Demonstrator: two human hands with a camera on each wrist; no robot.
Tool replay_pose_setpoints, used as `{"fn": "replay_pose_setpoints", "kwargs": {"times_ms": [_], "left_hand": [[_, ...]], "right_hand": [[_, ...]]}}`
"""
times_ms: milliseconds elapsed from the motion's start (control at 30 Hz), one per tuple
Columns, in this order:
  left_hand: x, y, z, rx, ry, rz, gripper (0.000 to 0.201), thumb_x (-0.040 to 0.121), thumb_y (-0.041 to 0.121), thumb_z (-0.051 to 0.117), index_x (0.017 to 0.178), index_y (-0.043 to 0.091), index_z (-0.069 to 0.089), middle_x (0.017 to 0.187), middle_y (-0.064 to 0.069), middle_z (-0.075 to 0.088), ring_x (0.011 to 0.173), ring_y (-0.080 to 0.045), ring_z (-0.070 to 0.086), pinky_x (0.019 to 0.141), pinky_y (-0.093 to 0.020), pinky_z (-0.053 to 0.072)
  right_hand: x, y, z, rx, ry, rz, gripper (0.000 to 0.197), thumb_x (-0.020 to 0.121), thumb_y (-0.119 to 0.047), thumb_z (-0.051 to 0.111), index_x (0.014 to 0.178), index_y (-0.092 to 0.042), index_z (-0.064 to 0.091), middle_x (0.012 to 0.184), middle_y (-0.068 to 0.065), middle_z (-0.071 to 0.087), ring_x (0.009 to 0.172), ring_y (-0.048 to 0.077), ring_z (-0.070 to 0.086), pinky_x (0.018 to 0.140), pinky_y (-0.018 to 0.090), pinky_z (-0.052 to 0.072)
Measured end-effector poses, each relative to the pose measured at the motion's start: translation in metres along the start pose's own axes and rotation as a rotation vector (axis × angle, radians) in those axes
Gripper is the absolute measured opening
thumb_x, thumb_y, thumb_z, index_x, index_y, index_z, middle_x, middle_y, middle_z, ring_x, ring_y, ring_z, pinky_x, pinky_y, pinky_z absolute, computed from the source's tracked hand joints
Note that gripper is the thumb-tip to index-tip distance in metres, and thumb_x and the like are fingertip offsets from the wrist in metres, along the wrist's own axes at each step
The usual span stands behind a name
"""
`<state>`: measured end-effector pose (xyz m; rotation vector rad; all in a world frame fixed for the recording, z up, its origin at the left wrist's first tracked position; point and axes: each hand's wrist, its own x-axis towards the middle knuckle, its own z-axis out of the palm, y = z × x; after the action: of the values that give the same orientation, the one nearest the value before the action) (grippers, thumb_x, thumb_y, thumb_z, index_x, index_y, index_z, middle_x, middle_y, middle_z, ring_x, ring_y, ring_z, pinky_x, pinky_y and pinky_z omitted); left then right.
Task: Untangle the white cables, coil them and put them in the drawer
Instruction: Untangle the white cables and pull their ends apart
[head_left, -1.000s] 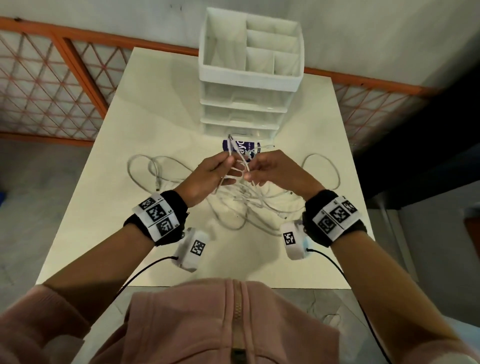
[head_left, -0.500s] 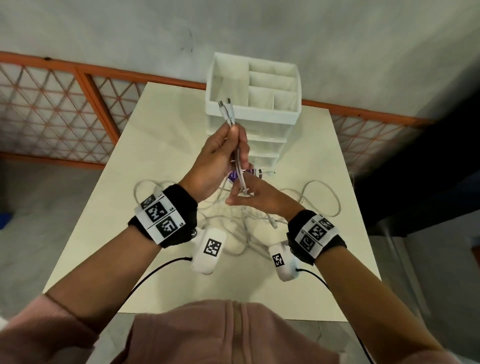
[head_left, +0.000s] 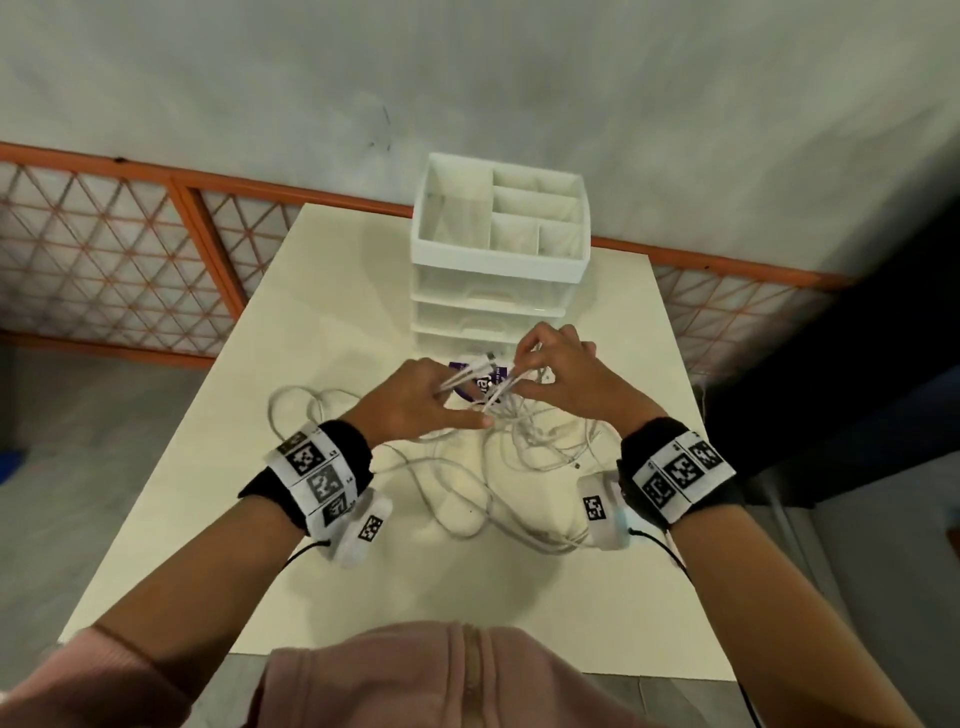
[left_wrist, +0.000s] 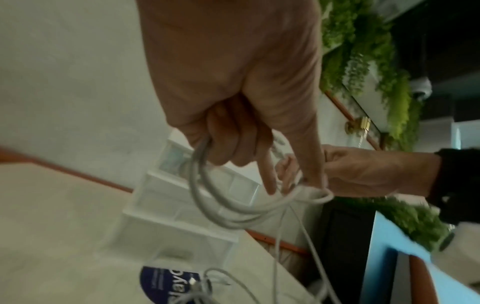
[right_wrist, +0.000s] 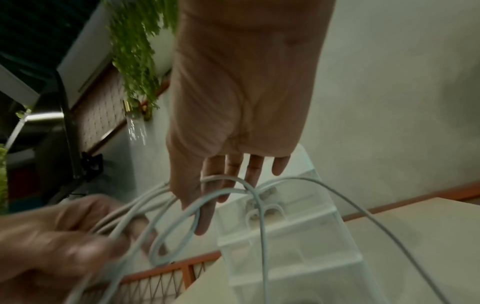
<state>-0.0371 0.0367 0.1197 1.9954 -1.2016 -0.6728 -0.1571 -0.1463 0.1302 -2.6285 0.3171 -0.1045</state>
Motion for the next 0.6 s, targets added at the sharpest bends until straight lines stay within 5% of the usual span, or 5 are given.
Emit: {"fn": "replay_pose_setpoints", "kwargs": {"times_ms": [100, 200, 300, 433, 600], "left_hand": [[-0.002, 0.008, 0.001, -0.160, -0.027, 0.042, 0.014, 0.086, 0.026, 0.067, 0.079, 0.016, 0.074, 0.039, 0.011, 0.039, 0.039, -0.004, 0.031, 0.045, -0.014, 0.022], [-0.002, 0.017, -0.015, -0.269, 0.051, 0.124, 0.019, 0.092, 0.022, 0.059, 0.080, 0.013, 0.071, 0.064, -0.002, 0.060, 0.058, -0.008, 0.046, 0.058, -0.020, 0.035], [-0.001, 0.023, -0.032, -0.226, 0.170, 0.154, 0.021, 0.094, 0.022, 0.054, 0.078, 0.015, 0.066, 0.058, 0.010, 0.051, 0.053, 0.000, 0.041, 0.057, -0.017, 0.033], [0.001, 0.018, -0.049, -0.266, 0.344, 0.099, 0.025, 0.098, 0.022, 0.048, 0.075, 0.017, 0.058, 0.043, 0.012, 0.035, 0.039, -0.005, 0.029, 0.044, -0.011, 0.023], [0.003, -0.004, -0.056, -0.161, 0.439, 0.010, 0.025, 0.097, 0.022, 0.048, 0.076, 0.014, 0.059, 0.054, 0.005, 0.036, 0.042, -0.004, 0.035, 0.044, -0.012, 0.027]], "right_hand": [[0.001, -0.005, -0.008, -0.049, 0.001, -0.017, 0.014, 0.084, -0.032, 0.067, 0.089, -0.020, 0.071, 0.088, -0.009, 0.059, 0.097, 0.010, 0.042, 0.084, 0.032, 0.020], [-0.004, 0.003, -0.005, -0.013, -0.091, 0.021, 0.030, 0.088, -0.047, 0.057, 0.083, -0.021, 0.071, 0.071, -0.007, 0.069, 0.085, 0.005, 0.061, 0.094, 0.035, 0.025], [-0.010, 0.018, 0.011, 0.047, -0.112, 0.092, 0.038, 0.090, -0.054, 0.049, 0.072, -0.026, 0.068, 0.056, -0.007, 0.062, 0.067, 0.004, 0.063, 0.097, 0.034, 0.029], [-0.022, 0.049, 0.029, 0.200, -0.026, 0.169, 0.038, 0.095, -0.044, 0.043, 0.073, -0.016, 0.054, 0.060, 0.004, 0.061, 0.060, 0.020, 0.063, 0.076, 0.032, 0.049], [-0.026, 0.065, 0.024, 0.357, -0.005, 0.257, 0.030, 0.096, -0.029, 0.051, 0.068, -0.017, 0.053, 0.057, -0.006, 0.056, 0.054, 0.003, 0.057, 0.066, 0.027, 0.043]]}}
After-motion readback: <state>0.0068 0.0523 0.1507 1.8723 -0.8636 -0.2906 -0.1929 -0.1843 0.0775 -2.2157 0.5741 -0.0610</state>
